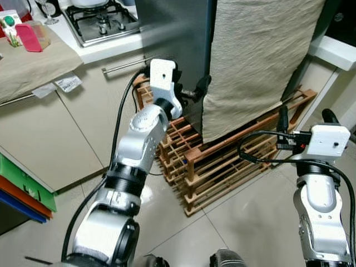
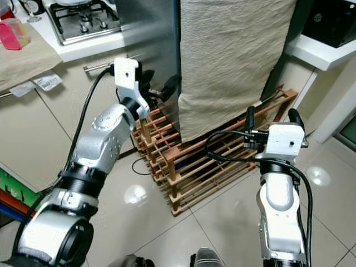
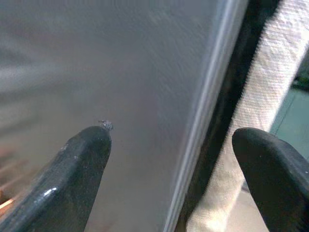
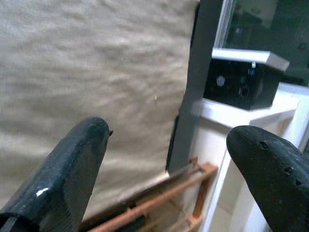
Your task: Restocking fridge
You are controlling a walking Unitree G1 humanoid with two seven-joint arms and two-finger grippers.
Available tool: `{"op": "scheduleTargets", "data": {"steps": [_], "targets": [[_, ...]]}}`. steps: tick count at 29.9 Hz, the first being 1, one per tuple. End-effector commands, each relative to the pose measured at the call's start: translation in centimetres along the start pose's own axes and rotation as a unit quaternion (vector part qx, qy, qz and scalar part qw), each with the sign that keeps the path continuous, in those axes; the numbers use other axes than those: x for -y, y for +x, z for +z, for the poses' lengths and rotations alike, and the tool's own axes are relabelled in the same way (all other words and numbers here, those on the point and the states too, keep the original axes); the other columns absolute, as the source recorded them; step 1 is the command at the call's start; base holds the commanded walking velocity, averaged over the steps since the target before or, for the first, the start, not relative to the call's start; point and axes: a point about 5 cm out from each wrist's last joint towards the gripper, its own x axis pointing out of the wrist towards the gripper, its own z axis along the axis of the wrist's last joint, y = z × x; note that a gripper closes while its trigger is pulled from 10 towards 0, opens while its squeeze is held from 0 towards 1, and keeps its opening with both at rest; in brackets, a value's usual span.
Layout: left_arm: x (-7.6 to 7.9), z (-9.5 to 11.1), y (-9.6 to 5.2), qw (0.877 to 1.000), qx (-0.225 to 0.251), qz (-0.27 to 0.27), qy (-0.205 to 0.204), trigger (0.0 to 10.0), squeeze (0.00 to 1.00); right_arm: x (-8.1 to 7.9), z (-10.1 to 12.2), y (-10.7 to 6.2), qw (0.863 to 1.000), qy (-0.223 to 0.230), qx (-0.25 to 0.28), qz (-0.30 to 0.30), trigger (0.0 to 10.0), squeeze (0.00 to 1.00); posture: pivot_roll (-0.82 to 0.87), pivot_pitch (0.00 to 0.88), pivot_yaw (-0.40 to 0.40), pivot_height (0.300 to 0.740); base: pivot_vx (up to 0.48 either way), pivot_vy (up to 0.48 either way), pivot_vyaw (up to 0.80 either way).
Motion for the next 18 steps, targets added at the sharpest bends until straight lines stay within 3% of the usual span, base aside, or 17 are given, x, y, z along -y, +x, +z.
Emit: {"op": "scheduleTargets", "data": {"steps": [1, 7, 18], "targets": [[0.6, 0.4, 0.3, 1.0, 0.01, -0.023, -0.007, 10.0, 0.0, 0.1, 0.5, -0.1, 1.0, 0.005, 0.006, -0.002, 10.0, 0.0, -0.28, 0.126, 0.099, 0.723, 0.0, 0.0, 0.0], [2.4, 0.4, 0.6, 0.996, 0.014, -0.086, -0.019, 10.0, 0.0, 0.3, 0.5, -0.3, 1.0, 0.002, 0.002, -0.004, 10.0, 0.0, -0.29, 0.13, 0.1, 0.723, 0.0, 0.0, 0.0], [2.4, -0.1, 1.4, 0.995, 0.005, -0.1, -0.023, 10.0, 0.0, 0.4, 0.6, -0.5, 1.0, -0.001, -0.002, -0.004, 10.0, 0.0, -0.3, 0.136, 0.097, 0.723, 0.0, 0.0, 0.0]]}}
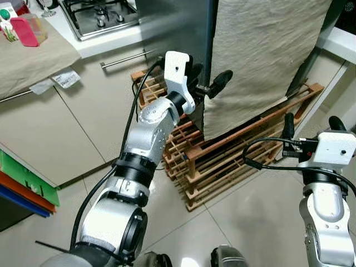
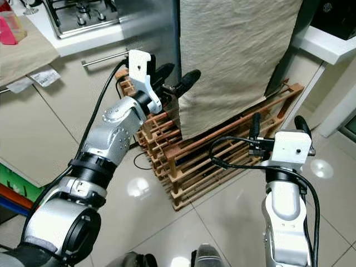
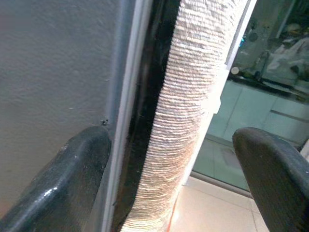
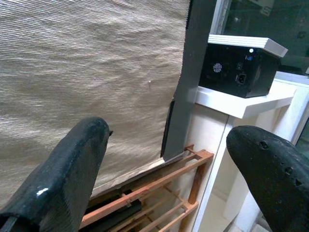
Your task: Restocking fridge
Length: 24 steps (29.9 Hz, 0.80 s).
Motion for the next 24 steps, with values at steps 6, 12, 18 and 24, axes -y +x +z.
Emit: {"op": "scheduleTargets", "data": {"steps": [6, 12, 18, 24], "targets": [[0.5, 0.6, 0.6, 1.0, 0.01, -0.025, -0.005, 10.0, 0.0, 0.2, 0.3, -0.3, 1.0, 0.0, -0.002, 0.002, 10.0, 0.0, -0.3, 0.14, 0.096, 0.723, 0.0, 0.0, 0.0], [0.4, 0.4, 1.2, 1.0, 0.01, -0.02, -0.004, 10.0, 0.0, 0.1, 0.4, -0.3, 1.0, -0.001, -0.003, 0.001, 10.0, 0.0, -0.31, 0.143, 0.099, 0.723, 0.0, 0.0, 0.0], [1.4, -0.1, 2.3, 0.999, 0.023, -0.007, -0.029, 10.0, 0.0, 0.1, 0.4, -0.4, 1.0, -0.002, -0.004, 0.001, 10.0, 0.0, -0.32, 0.141, 0.097, 0.723, 0.0, 0.0, 0.0], [2.4, -1.1, 2.8, 0.999, 0.018, -0.011, -0.035, 10.0, 0.0, 0.1, 0.5, -0.4, 1.0, -0.003, -0.004, 0.002, 10.0, 0.0, -0.34, 0.142, 0.097, 0.723, 0.0, 0.0, 0.0]]}}
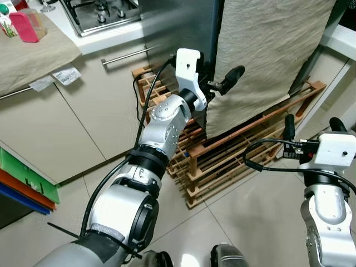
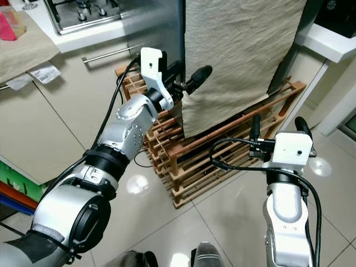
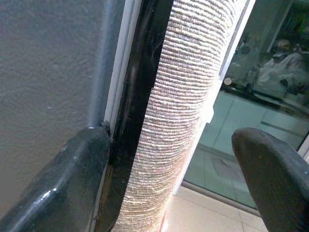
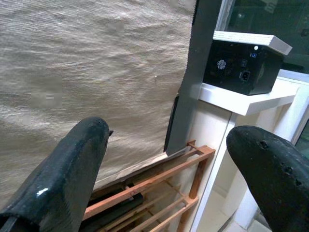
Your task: Restocking fridge
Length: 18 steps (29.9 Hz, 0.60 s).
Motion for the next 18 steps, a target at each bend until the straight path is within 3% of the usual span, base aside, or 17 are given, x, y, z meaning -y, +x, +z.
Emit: {"op": "scheduleTargets", "data": {"steps": [1, 4, 6, 8, 14, 18], "targets": [[1.4, -0.7, 0.9, 1.0, -0.007, -0.005, -0.02, 10.0, 0.0, 0.1, 0.4, -0.1, 1.0, -0.001, 0.005, -0.001, 10.0, 0.0, -0.34, 0.142, 0.097, 0.723, 0.0, 0.0, 0.0], [2.0, -1.0, 1.2, 0.999, -0.006, -0.02, -0.029, 10.0, 0.0, 0.2, 0.4, -0.2, 1.0, -0.002, 0.004, -0.004, 10.0, 0.0, -0.34, 0.142, 0.101, 0.723, 0.0, 0.0, 0.0], [3.9, -0.7, 1.8, 0.988, 0.017, -0.098, -0.117, 10.0, 0.0, 0.3, 0.3, -0.5, 1.0, 0.0, -0.001, -0.006, 10.0, 0.0, -0.35, 0.147, 0.103, 0.723, 0.0, 0.0, 0.0], [5.4, -0.3, 2.2, 0.977, 0.034, -0.158, -0.14, 10.0, 0.0, 0.4, 0.2, -0.8, 1.0, 0.0, -0.005, -0.007, 10.0, 0.0, -0.36, 0.146, 0.106, 0.723, 0.0, 0.0, 0.0], [8.2, -1.2, 2.0, 0.953, 0.031, -0.264, -0.145, 10.0, 0.0, 0.6, 0.0, -1.3, 1.0, -0.001, -0.013, -0.013, 10.0, 0.0, -0.37, 0.15, 0.113, 0.723, 0.0, 0.0, 0.0], [8.9, -1.9, 1.6, 0.943, 0.024, -0.294, -0.154, 10.0, 0.0, 0.7, 0.0, -1.4, 1.0, -0.001, -0.014, -0.013, 10.0, 0.0, -0.37, 0.148, 0.108, 0.723, 0.0, 0.0, 0.0]]}}
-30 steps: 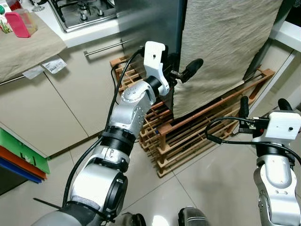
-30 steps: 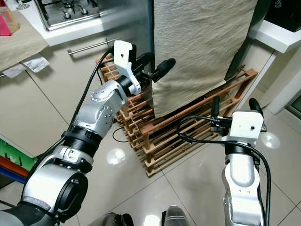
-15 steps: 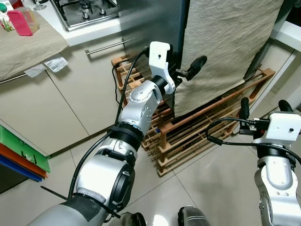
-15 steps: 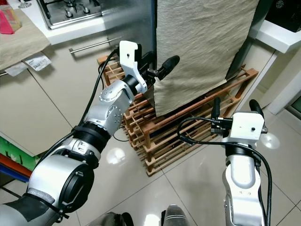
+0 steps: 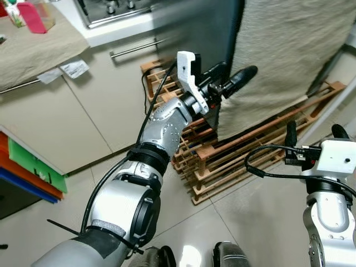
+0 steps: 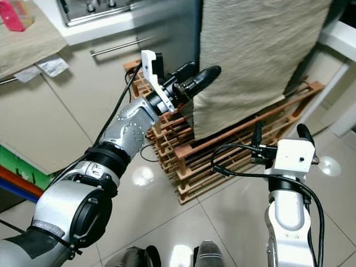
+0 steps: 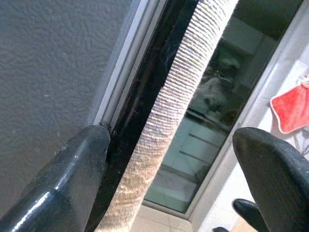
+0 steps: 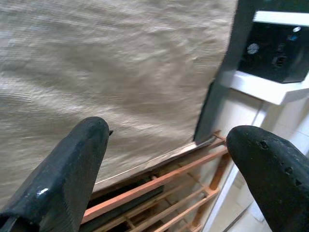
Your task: Restocking fridge
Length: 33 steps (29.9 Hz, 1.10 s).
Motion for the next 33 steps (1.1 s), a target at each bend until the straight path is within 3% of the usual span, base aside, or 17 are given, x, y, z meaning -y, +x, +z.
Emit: {"op": "scheduleTargets", "data": {"steps": [1, 6, 11, 17, 19, 20, 21, 26, 33], "targets": [[5.4, -3.3, 4.2, 0.992, -0.001, -0.107, -0.065, 10.0, 0.0, 0.4, 0.2, -0.3, 1.0, 0.001, -0.001, -0.009, 10.0, 0.0, -0.37, 0.148, 0.108, 0.723, 0.0, 0.0, 0.0], [7.8, -3.4, 4.2, 0.971, -0.002, -0.227, -0.07, 10.0, 0.0, 0.2, 0.2, -0.1, 1.0, 0.001, -0.002, -0.005, 10.0, 0.0, -0.36, 0.146, 0.106, 0.723, 0.0, 0.0, 0.0], [8.0, -3.4, 4.3, 0.97, -0.003, -0.231, -0.072, 10.0, 0.0, 0.1, 0.1, 0.0, 1.0, 0.003, -0.002, -0.006, 10.0, 0.0, -0.36, 0.142, 0.111, 0.723, 0.0, 0.0, 0.0], [6.6, -2.9, 3.8, 0.985, 0.008, -0.161, -0.061, 10.0, 0.0, 0.0, 0.1, 0.0, 1.0, 0.004, -0.002, -0.009, 10.0, 0.0, -0.35, 0.138, 0.121, 0.723, 0.0, 0.0, 0.0], [5.4, -1.4, 2.8, 0.992, 0.037, -0.108, -0.055, 10.0, 0.0, 0.1, 0.2, -0.1, 1.0, 0.003, 0.0, -0.014, 10.0, 0.0, -0.35, 0.137, 0.126, 0.723, 0.0, 0.0, 0.0], [4.4, -0.2, 1.6, 0.997, 0.054, -0.054, -0.021, 10.0, 0.0, 0.1, 0.2, -0.1, 1.0, 0.003, 0.002, -0.016, 10.0, 0.0, -0.35, 0.135, 0.129, 0.723, 0.0, 0.0, 0.0], [4.1, 0.0, 1.2, 0.998, 0.057, -0.039, -0.006, 10.0, 0.0, 0.1, 0.2, -0.1, 1.0, 0.003, 0.002, -0.016, 10.0, 0.0, -0.35, 0.135, 0.129, 0.723, 0.0, 0.0, 0.0], [2.2, 0.8, -1.5, 0.996, 0.056, 0.051, 0.052, 10.0, 0.0, 0.2, 0.0, -0.1, 1.0, 0.005, 0.001, -0.019, 10.0, 0.0, -0.33, 0.129, 0.127, 0.723, 0.0, 0.0, 0.0], [1.2, 1.0, -2.1, 0.986, 0.021, 0.111, 0.121, 10.0, 0.0, -0.3, -0.1, 0.3, 1.0, 0.009, 0.002, -0.008, 10.0, 0.0, -0.31, 0.111, 0.118, 0.723, 0.0, 0.0, 0.0]]}}
